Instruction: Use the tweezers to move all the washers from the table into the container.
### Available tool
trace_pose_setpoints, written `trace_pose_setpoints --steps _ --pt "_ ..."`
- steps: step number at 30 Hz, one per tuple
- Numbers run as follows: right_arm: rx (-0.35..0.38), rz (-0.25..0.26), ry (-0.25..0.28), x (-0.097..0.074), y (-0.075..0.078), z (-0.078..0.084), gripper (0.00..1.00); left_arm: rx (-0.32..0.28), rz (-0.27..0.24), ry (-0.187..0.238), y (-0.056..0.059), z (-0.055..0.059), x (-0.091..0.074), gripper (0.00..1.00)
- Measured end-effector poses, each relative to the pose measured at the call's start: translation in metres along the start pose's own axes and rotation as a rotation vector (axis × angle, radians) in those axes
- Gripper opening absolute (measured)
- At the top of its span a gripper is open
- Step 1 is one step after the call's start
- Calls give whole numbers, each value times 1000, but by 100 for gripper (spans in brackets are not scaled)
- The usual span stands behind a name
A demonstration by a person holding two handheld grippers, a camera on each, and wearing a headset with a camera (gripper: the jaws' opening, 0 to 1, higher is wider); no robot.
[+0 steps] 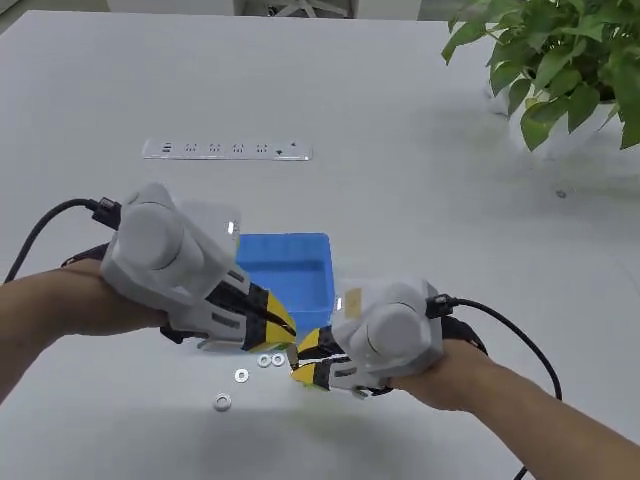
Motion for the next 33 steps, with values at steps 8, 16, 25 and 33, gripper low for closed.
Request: trace_pose_setpoints --steps 8,16,25,33 --pt "9 -1 5 0 -2 1 12 -4 3 2 1 1 0 6" --pt "8 -2 -3 0 -3 3 12 -3 8 -1 2 1 2 6" --pt "11 7 -9 -1 -2 3 10 2 6 3 1 0 4 6" --pt "24 7 -11 -1 -2 4 9 -1 8 5 1 -1 5 6"
Point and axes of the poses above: the centre of the closed fingertips' face, and the gripper's own axes: x roughly forward along the fingers, y roughly to its right, z roughly out of its underside, the point moved 6 cm from there along -x, roughly backward along the fingers, and after that the axes turned 6 degrees about y, right-handed, at the moved point
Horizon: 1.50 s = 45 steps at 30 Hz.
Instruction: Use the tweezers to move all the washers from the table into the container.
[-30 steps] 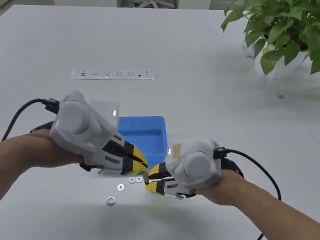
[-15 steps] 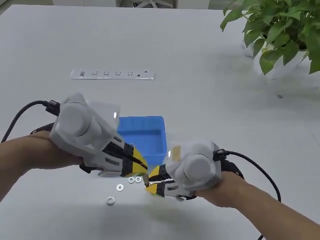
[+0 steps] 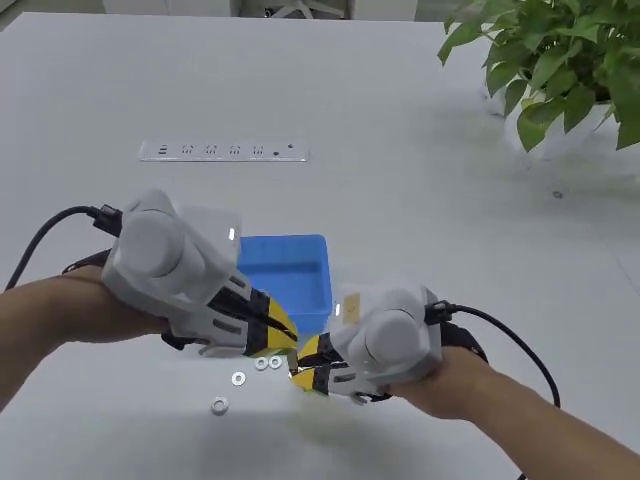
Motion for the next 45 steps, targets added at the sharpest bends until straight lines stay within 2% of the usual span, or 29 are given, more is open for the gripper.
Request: trace_pose_setpoints --steps 17,31,45 --pt "-12 5 -4 -4 -2 -4 8 5 -5 -1 2 -4 -4 6" --pt "-29 4 -2 -15 -2 -20 9 -1 -22 19 4 -16 -17 6" --pt "-53 15 -1 -23 6 -40 9 8 -47 34 -1 -29 -34 6"
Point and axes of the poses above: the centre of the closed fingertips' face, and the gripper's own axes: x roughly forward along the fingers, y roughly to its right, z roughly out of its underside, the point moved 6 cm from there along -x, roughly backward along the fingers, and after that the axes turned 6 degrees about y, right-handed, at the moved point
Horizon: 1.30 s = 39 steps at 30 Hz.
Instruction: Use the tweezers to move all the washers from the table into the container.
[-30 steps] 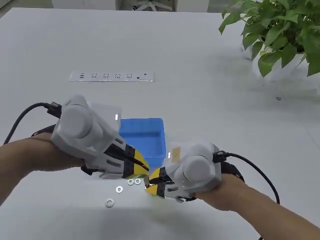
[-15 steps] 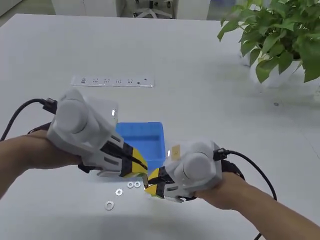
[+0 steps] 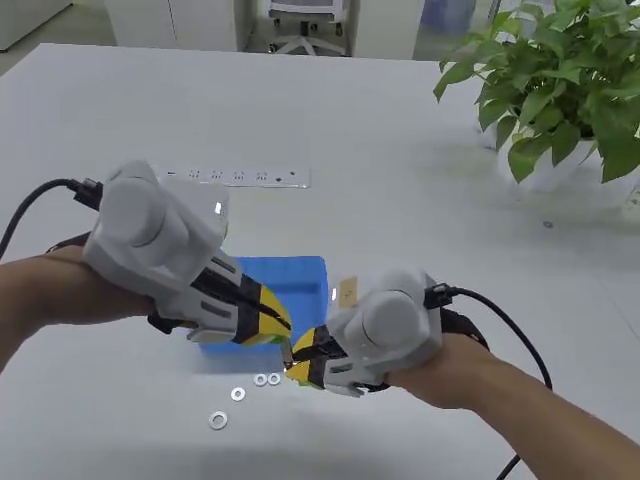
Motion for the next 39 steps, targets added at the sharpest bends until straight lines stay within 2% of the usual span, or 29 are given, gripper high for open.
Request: trace_pose_setpoints --steps 10,21,31,39 --pt "-30 16 2 -3 16 -16 9 16 -33 5 -12 -10 -14 6" --pt "-47 17 9 0 30 -25 9 29 -42 -5 -23 -13 -21 6" --pt "-57 13 15 6 46 -29 9 32 -57 -12 -38 -10 -26 6" --pt "-51 7 12 13 58 -24 9 30 -58 -20 -52 -4 -22 6"
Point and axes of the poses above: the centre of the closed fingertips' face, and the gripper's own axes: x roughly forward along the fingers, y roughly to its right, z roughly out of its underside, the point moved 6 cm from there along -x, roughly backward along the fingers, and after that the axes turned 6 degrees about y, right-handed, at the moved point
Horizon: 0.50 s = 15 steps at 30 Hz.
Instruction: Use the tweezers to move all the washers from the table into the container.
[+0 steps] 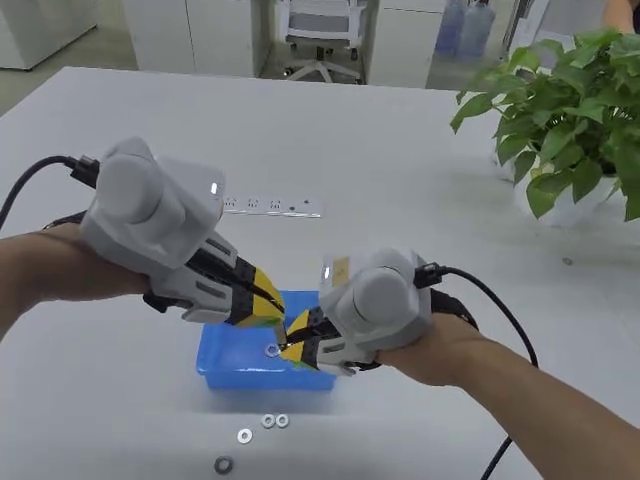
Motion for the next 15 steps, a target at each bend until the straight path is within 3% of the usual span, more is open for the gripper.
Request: trace_pose_setpoints --steps 15 --pt "18 5 -14 15 19 17 9 -1 -4 -14 -22 16 13 6"
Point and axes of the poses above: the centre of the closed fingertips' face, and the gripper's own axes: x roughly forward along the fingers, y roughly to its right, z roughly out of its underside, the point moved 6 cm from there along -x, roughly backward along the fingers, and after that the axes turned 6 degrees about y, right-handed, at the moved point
